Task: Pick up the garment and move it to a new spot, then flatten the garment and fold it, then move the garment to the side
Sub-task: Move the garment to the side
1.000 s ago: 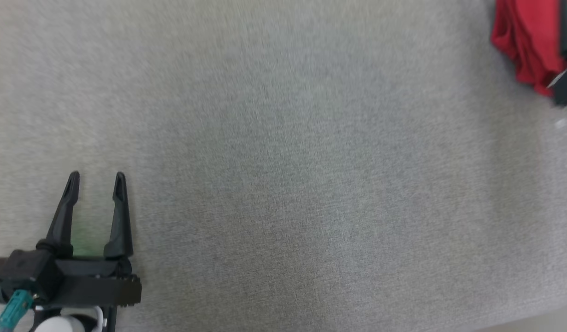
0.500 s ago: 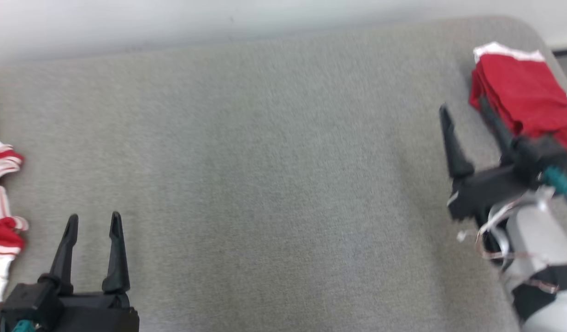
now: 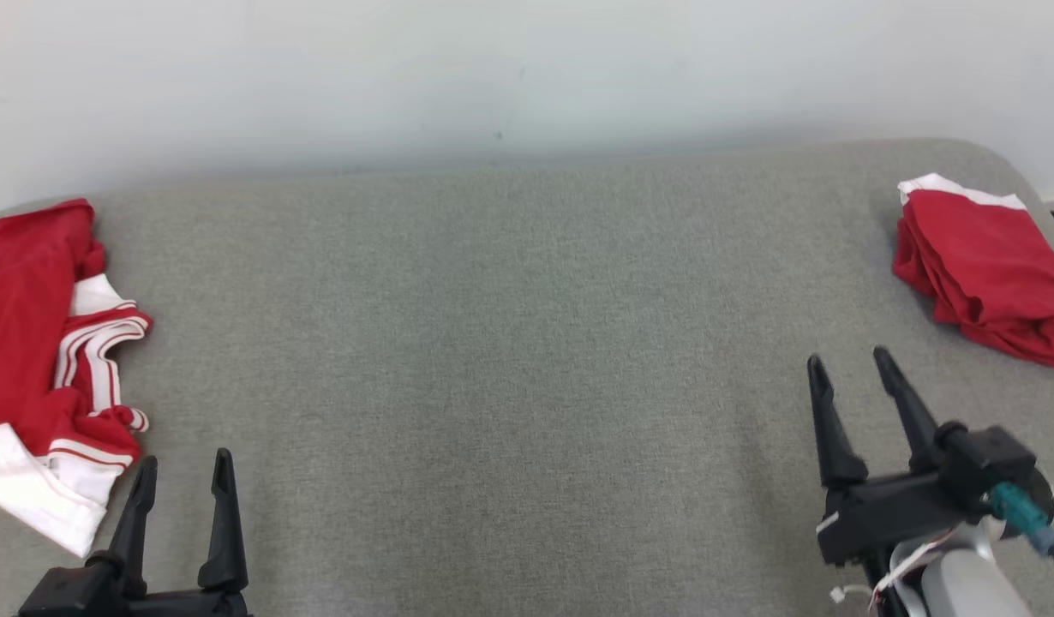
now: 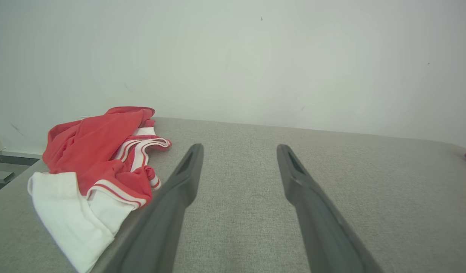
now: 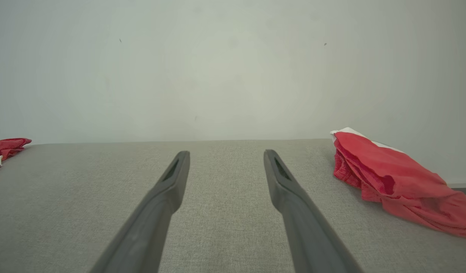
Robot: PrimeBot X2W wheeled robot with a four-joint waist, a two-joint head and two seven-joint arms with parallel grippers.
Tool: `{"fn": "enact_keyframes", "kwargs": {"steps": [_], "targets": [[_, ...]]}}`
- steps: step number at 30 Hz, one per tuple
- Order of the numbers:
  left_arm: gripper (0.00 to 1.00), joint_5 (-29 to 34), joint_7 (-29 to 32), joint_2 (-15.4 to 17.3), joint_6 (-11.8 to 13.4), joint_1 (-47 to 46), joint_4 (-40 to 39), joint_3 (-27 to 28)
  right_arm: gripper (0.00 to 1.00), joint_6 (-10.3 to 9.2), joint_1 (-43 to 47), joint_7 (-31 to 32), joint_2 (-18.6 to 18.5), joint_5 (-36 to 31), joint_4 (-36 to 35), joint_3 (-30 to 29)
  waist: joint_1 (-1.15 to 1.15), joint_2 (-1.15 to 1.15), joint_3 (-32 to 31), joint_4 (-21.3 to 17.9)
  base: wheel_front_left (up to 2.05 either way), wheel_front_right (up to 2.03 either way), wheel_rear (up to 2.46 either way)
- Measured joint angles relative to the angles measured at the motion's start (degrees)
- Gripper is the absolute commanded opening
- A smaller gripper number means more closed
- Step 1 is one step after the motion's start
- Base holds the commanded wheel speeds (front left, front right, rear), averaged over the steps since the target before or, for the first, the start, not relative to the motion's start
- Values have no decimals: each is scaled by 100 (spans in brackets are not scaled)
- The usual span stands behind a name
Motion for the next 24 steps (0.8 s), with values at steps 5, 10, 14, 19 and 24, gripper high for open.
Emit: {"fn": "enact_keyframes", "kwargs": {"steps": [5, 10, 14, 19, 24], "targets": [[100, 0, 0, -10, -18, 71, 56, 34, 100, 0, 433, 41, 250, -92, -223, -34, 0, 0, -205, 77, 0, 0, 0], [100, 1, 0, -21, -19, 96, 129, 69, 100, 0, 600, 87, 414, -140, -347, -18, 0, 0, -332, 78, 0, 0, 0], [100, 1, 0, -36, -21, 102, 174, 63, 100, 0, 694, 92, 460, -157, -400, -40, 0, 0, -412, 73, 0, 0, 0], [100, 29, 0, -13, -27, 102, 253, 63, 100, 0, 792, 113, 479, -176, -454, -78, 1, 0, -475, 83, 0, 0, 0], [100, 32, 0, 2, -44, 102, 298, 57, 100, 0, 857, 134, 490, -176, -454, -93, 1, 0, -507, 79, 0, 0, 0]]}}
